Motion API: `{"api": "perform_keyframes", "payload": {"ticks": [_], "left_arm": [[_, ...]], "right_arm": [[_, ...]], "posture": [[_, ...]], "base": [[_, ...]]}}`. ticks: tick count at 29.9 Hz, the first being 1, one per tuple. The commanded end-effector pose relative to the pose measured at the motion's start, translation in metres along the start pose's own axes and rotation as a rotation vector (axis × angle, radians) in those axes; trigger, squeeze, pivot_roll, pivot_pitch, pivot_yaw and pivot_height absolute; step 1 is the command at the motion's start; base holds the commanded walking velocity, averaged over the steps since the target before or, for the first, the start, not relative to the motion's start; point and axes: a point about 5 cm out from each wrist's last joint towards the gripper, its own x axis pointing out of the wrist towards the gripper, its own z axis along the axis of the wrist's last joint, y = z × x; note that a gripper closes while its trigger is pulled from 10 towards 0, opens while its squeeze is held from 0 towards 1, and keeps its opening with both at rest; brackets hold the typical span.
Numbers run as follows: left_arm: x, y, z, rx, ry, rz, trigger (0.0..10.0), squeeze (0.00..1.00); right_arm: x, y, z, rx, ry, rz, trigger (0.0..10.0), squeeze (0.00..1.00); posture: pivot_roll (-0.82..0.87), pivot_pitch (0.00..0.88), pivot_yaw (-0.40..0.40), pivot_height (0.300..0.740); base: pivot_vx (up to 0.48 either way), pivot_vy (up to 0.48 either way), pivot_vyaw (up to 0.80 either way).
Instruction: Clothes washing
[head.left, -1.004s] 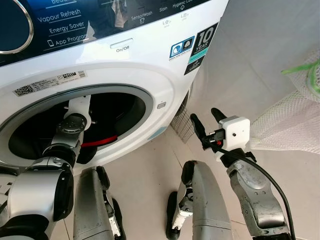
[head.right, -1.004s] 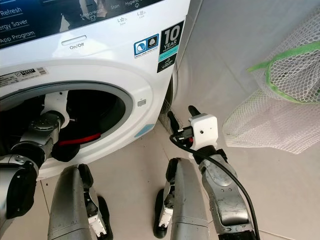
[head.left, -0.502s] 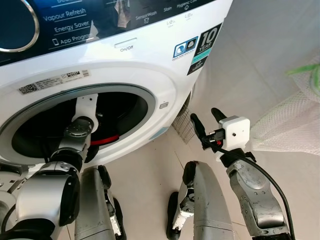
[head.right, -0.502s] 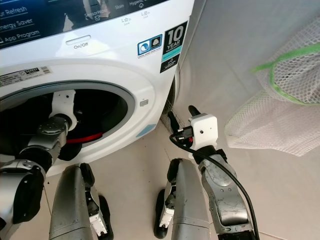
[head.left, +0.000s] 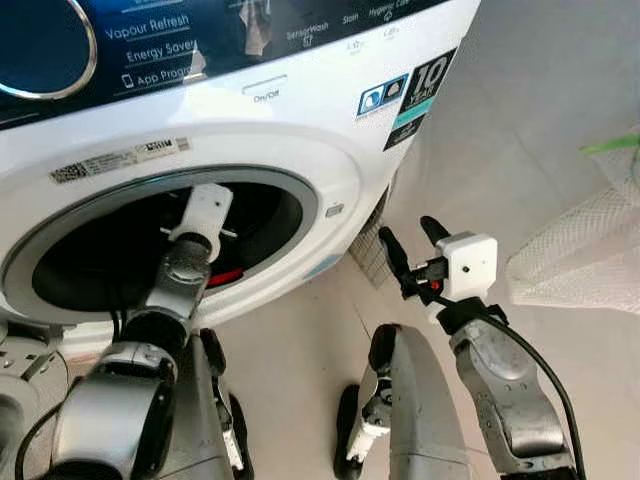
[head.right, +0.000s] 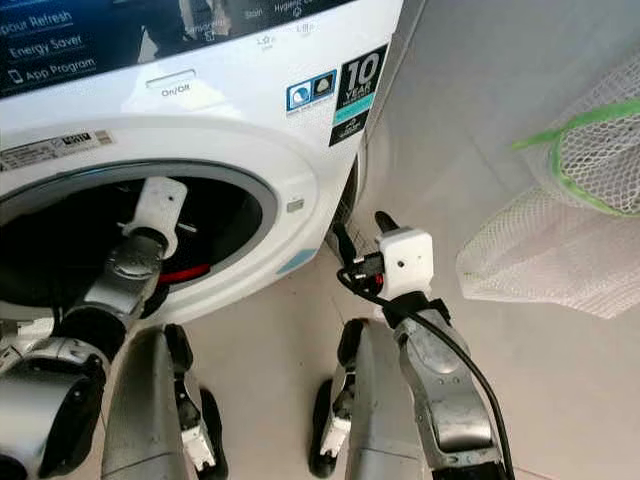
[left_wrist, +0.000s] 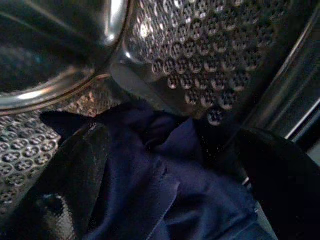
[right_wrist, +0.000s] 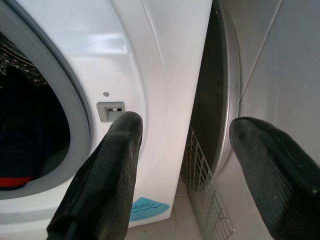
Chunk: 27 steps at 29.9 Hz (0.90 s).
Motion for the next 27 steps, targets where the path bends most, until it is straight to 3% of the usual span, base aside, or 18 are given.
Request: {"api": "perform_keyframes", "payload": {"ticks": [1,3,8,11,12,17,21,27], "left_arm": [[-0.01,-0.01,-0.009,0.0,0.024,0.008,10.0,0.0],[-0.012,-0.011,-0.01,-0.004,0.024,0.013,10.0,0.0],[-0.053,-0.016,-0.016,-0.011,-0.005,0.186,10.0,0.0],[-0.064,-0.021,-0.015,-0.017,-0.022,0.201,10.0,0.0],[-0.074,-0.026,-0.014,-0.043,-0.032,0.23,10.0,0.0],[-0.093,-0.031,0.001,-0.043,-0.116,0.285,10.0,0.0],[-0.101,-0.024,0.012,-0.024,-0.172,0.342,10.0,0.0],[-0.099,-0.013,0.016,0.005,-0.194,0.37,10.0,0.0]], "right_arm": [[-0.005,-0.004,-0.008,-0.002,0.031,-0.021,10.0,0.0],[-0.006,-0.004,-0.009,-0.002,0.032,-0.023,10.0,0.0],[-0.007,-0.012,-0.009,0.014,0.024,-0.078,10.0,0.0],[-0.008,-0.013,-0.009,0.03,0.016,-0.094,10.0,0.0],[-0.009,-0.014,-0.009,0.027,0.013,-0.105,10.0,0.0],[-0.013,-0.014,-0.007,0.034,-0.003,-0.111,10.0,0.0],[-0.016,-0.015,-0.009,0.087,-0.02,-0.147,10.0,0.0],[-0.012,-0.012,-0.012,0.094,-0.028,-0.166,10.0,0.0]], "posture": [[0.04,0.369,-0.087,0.511],[0.04,0.369,-0.087,0.511],[0.04,0.352,-0.07,0.511],[0.05,0.341,-0.063,0.511],[0.05,0.33,-0.061,0.511],[0.05,0.311,-0.057,0.511],[0.07,0.295,-0.043,0.511],[0.12,0.275,-0.01,0.511]], "base": [[0.0,0.0,0.0],[0.0,0.0,0.0],[0.0,0.0,0.0],[0.0,0.0,0.0],[0.0,0.0,0.0],[0.0,0.0,0.0],[0.0,0.0,0.0],[0.0,0.0,0.0]]}}
